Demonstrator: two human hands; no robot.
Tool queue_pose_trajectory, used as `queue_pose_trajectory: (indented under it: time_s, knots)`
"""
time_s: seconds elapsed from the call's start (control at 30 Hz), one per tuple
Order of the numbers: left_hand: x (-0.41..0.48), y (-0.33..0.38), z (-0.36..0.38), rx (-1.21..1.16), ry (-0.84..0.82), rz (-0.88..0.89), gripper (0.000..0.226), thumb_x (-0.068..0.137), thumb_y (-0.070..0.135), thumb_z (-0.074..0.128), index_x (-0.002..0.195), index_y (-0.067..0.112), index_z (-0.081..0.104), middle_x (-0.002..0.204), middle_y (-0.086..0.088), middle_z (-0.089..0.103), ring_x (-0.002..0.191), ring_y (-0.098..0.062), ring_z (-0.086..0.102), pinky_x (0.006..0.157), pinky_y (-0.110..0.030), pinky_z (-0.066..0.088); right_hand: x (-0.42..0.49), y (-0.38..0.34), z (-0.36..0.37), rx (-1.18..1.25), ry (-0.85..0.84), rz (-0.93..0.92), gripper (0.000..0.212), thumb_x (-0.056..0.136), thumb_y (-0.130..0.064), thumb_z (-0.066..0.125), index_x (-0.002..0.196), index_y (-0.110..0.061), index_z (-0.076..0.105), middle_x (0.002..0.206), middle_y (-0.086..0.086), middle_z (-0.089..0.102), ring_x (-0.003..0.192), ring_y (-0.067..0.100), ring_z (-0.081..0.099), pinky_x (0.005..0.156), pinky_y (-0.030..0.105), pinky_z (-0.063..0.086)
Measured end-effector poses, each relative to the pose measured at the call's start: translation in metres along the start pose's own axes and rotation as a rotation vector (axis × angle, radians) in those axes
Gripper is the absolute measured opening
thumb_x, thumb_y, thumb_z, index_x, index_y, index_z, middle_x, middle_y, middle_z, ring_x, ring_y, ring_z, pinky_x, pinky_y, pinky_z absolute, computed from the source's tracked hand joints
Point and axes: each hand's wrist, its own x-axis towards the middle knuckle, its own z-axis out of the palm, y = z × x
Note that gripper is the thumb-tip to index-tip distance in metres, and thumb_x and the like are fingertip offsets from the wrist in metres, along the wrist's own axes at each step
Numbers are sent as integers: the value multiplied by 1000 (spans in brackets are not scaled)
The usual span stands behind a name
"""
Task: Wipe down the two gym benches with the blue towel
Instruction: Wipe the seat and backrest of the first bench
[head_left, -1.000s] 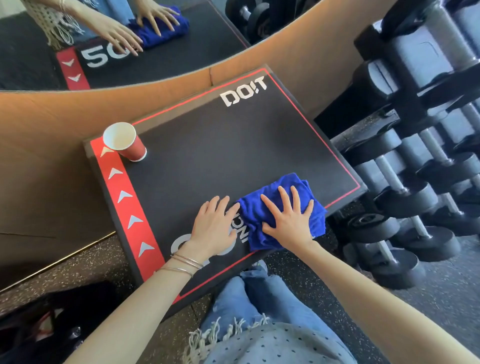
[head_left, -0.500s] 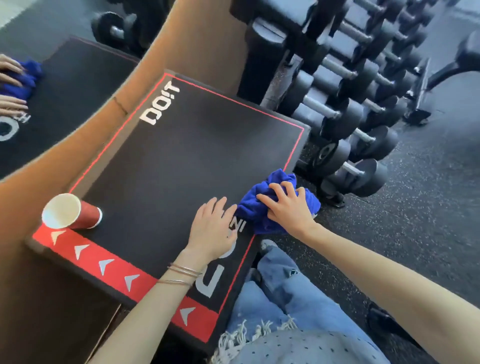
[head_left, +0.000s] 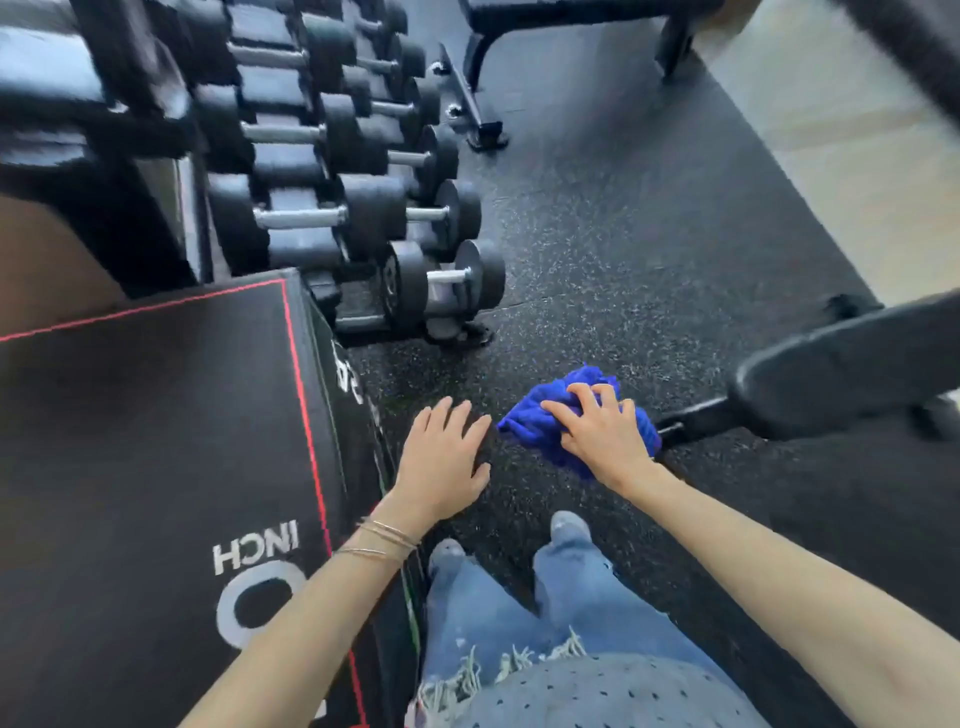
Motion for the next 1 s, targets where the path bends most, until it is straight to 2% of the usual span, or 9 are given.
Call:
queue_pose_trajectory:
  time_s: [0.13, 0.23, 0.3, 0.43, 0.53, 0.6, 0.73, 0.9, 1.0]
  knots:
    - [42, 49, 4, 23, -35, 145, 62, 68, 46, 69, 123, 18, 60, 125, -14, 61, 119, -37, 54, 97, -48, 45, -37, 58, 14, 44, -103, 191, 54, 41, -20, 87, 93, -30, 73, 92, 7, 66, 76, 34, 62, 49, 37, 47]
    - [72, 93, 4, 36, -59, 256, 64, 81, 46, 58, 138, 20, 44, 144, -13, 43, 135, -36, 34, 110, -47, 28, -65, 105, 26, 81, -123, 326, 54, 43, -18, 87, 94, -28, 73, 91, 9, 65, 77, 36, 61, 50, 40, 49]
    - [93, 125, 7, 59, -66, 306, 65, 85, 47, 52, 143, 21, 35, 150, -12, 34, 140, -34, 25, 114, -45, 19, -83, 136, 31, 119, -157, 418, 51, 52, -15, 85, 100, -26, 72, 98, 12, 64, 83, 39, 60, 56, 47, 50]
    - [129, 193, 13, 105, -60, 397, 64, 81, 49, 57, 137, 20, 44, 142, -12, 46, 134, -36, 36, 110, -47, 29, -121, 204, 44, 190, -204, 555, 44, 81, -19, 65, 123, -28, 59, 124, 13, 53, 108, 41, 48, 76, 50, 45]
    - [150, 247, 20, 114, -73, 449, 64, 86, 47, 51, 142, 19, 36, 148, -12, 37, 139, -34, 27, 113, -46, 22, -144, 252, 61, 166, -241, 606, 48, 62, -17, 81, 107, -27, 69, 105, 13, 62, 88, 41, 57, 59, 48, 49]
    - [165, 281, 28, 140, -85, 463, 64, 89, 47, 48, 144, 19, 31, 150, -11, 31, 140, -33, 23, 114, -45, 18, -156, 283, 72, 183, -262, 632, 48, 64, -16, 80, 109, -27, 68, 107, 13, 61, 89, 40, 56, 61, 48, 49]
    - [193, 332, 36, 146, -117, 456, 64, 78, 47, 61, 133, 18, 49, 136, -12, 51, 129, -35, 43, 105, -46, 35, -169, 333, 90, 211, -268, 656, 44, 86, -24, 60, 129, -32, 52, 129, 9, 48, 109, 37, 45, 80, 47, 45]
    - [235, 376, 41, 149, -98, 452, 64, 67, 47, 68, 123, 18, 59, 121, -10, 62, 114, -35, 56, 94, -46, 46, -167, 382, 103, 313, -308, 663, 43, 77, -22, 70, 118, -29, 62, 116, 11, 57, 99, 38, 52, 70, 48, 49]
    - [270, 390, 40, 177, -95, 465, 63, 57, 47, 74, 113, 19, 65, 109, -8, 67, 103, -32, 63, 84, -42, 52, -153, 408, 119, 231, -297, 655, 51, 46, -25, 89, 94, -32, 72, 91, 7, 64, 72, 33, 59, 48, 38, 49]
